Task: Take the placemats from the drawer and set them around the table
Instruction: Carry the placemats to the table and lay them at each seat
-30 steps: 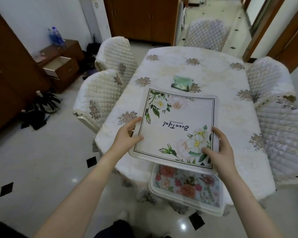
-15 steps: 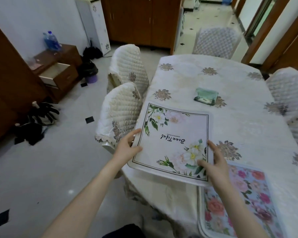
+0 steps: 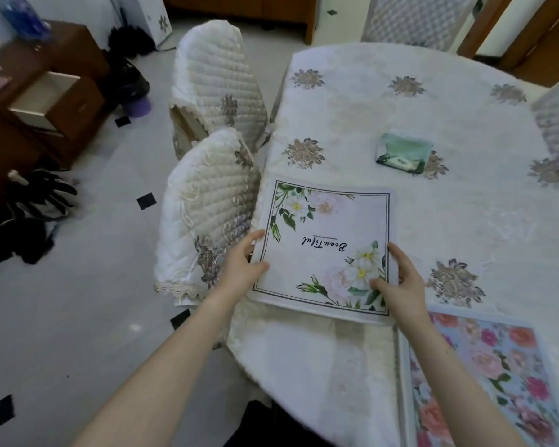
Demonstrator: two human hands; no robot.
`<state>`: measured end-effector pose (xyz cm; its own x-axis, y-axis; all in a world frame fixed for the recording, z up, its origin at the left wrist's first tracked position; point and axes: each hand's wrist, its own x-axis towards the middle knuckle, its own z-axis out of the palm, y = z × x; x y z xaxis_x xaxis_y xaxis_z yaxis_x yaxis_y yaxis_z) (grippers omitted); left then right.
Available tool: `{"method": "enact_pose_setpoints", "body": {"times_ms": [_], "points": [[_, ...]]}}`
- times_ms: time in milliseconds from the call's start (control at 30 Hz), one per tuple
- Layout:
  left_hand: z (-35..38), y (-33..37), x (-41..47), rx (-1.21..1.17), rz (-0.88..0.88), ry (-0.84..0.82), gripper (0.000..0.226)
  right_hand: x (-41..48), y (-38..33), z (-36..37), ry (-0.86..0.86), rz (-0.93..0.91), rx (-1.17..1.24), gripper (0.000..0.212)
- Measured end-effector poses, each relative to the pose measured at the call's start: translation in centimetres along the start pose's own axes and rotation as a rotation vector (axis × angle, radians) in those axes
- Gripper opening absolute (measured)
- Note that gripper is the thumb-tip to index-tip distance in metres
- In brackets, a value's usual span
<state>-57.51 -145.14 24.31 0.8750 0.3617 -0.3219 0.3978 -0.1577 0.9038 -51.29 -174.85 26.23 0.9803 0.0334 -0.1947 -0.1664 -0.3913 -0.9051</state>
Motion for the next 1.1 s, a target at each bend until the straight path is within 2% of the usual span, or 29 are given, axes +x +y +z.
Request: {"method": "enact_pose_setpoints", "body": {"times_ms": [200,300,433,533,633,733,833,933,1100], "points": [[2.2,-3.2,2.6,0.032,-0.085,0.012,0.067,3.1,3.9,1.5,-0.051,0.04,-0.074,0.072],[3.0,-3.7,2.5,0.122,-0.088,0.031,0.066,3.4,5.5,1.8,-0.077,0.06,-0.236,0.069],[4.1,-3.3,2.3,0.755,0.074,0.123,0.056,3.3,6.4,2.3,-0.063,-0.123,-0.741,0.059],[5.0,-4.6,2.5,0.967,0.219,0.02,0.055,3.4,7.6,3.1,-0.073,-0.293,-0.936,0.054],[5.3,-5.9,2.6,1.077,0.268,0.002,0.055,3.6,8.4,3.3,-0.177,-0.316,-0.939,0.056],[5.3,-4.5,2.8,1.137,0.25,0.011,0.061,4.1,7.7,2.8,-0.174,-0.323,-0.958,0.056],[5.9,-1.8,4.6,1.076,0.316,0.048,0.059,6.1,5.1,3.3,-0.162,-0.322,-0.847,0.058],[7.6,1.3,8.4,1.004,0.43,0.052,0.059,10.0,1.9,6.1,-0.158,-0.391,-0.755,0.056],[11.0,2.5,14.7,1.042,0.441,-0.032,0.065,16.0,0.2,11.9,-0.17,-0.4,-0.673,0.057]]}}
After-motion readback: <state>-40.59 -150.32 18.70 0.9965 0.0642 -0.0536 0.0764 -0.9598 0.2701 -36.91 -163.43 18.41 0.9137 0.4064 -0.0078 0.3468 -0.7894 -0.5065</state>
